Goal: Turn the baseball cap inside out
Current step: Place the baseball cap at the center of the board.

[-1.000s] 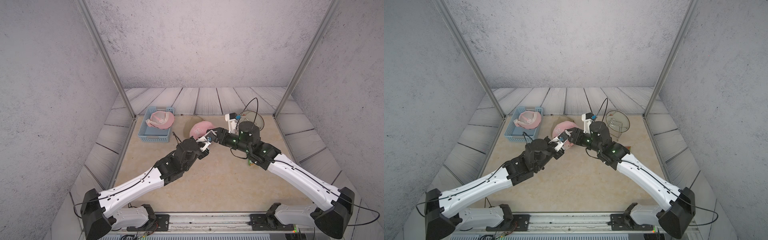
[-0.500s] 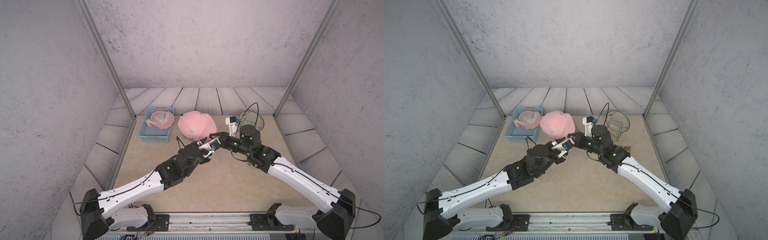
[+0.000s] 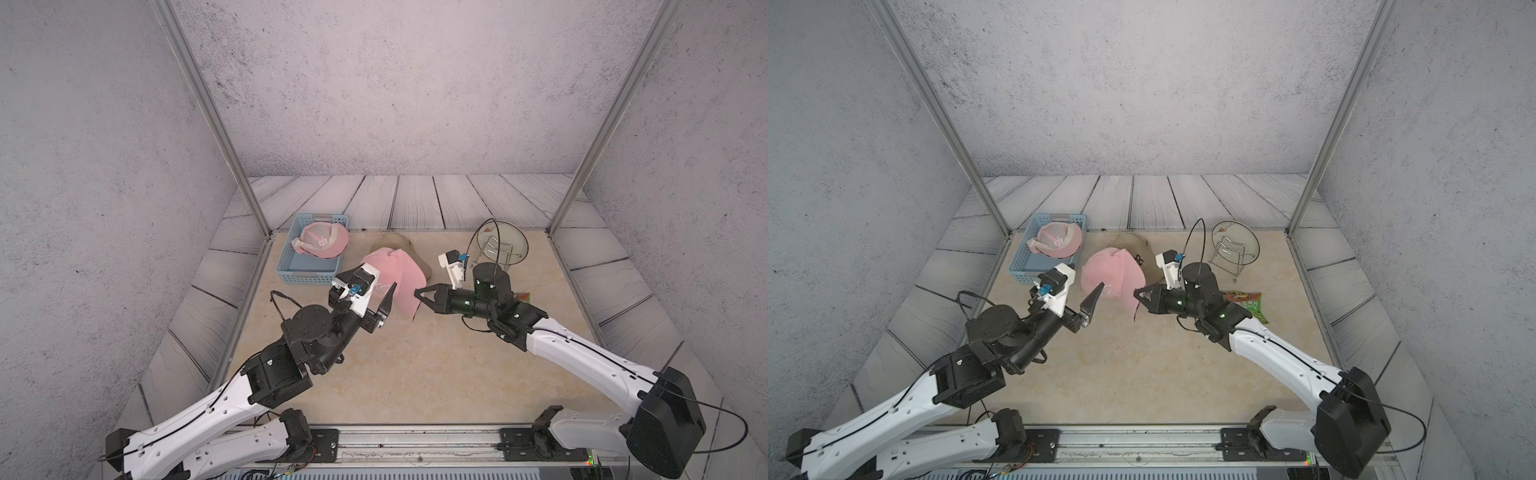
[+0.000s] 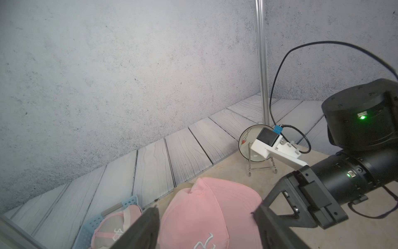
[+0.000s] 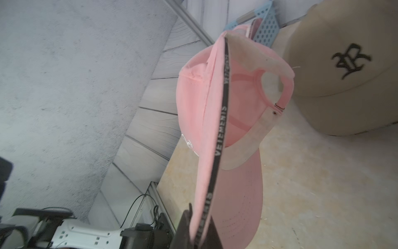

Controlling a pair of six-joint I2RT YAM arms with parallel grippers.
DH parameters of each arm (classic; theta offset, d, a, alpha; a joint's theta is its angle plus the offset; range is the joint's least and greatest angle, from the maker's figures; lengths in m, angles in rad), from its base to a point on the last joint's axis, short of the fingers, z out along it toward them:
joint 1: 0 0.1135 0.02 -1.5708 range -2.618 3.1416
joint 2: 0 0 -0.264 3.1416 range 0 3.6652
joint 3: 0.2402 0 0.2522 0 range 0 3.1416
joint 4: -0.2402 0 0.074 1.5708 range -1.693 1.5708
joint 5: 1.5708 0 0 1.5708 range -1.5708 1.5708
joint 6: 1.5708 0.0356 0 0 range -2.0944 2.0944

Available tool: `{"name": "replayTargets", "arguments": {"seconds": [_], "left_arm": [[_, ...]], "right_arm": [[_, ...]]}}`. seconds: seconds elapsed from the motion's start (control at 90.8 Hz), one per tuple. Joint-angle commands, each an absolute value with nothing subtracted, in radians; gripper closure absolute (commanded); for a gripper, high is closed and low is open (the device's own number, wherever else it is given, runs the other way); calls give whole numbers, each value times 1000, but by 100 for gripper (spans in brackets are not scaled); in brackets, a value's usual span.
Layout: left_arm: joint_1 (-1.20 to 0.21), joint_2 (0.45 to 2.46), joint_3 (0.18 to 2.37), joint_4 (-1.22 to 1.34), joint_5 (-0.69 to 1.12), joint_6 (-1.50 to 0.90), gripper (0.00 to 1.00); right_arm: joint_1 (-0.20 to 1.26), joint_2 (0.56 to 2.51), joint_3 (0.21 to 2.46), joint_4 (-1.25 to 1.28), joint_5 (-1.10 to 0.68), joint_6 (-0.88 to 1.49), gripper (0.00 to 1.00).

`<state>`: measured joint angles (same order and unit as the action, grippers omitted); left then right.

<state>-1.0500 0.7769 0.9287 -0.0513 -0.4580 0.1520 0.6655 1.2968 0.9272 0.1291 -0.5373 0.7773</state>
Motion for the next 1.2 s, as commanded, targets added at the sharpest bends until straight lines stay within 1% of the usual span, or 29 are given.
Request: {"name": "replayTargets", "arguments": {"seconds": [0.0,0.143,0.286,0.385,0.594,0.87,0.98,1.046,1.189], "left_arm": [[-1043,743,897,-93,-491,63,25],[-1042,714,883,-104,-525,18,26],[-1037,701,879,-121,-541,2,26],[-1034,704,879,-133,-546,2,26],[-1025,719,871,-133,-550,-3,25],[-1012,746,866,-135,-535,-15,25],[-1005,757,868,-140,-534,-22,24],[-1000,762,868,-140,-527,-27,24],[-995,773,870,-142,-513,-36,24]], "right_arm": [[668,1372,926,366,-733,843,100],[669,1498,877,706,-783,1010,100],[670,1631,876,856,-800,1102,100],[671,1678,868,853,-785,1098,100],[672,1675,841,683,-711,1001,100],[672,1775,765,808,-682,1051,100],[671,1779,735,806,-658,1052,95],[672,1776,713,799,-637,1047,87],[672,1773,684,736,-590,1015,77]]}}
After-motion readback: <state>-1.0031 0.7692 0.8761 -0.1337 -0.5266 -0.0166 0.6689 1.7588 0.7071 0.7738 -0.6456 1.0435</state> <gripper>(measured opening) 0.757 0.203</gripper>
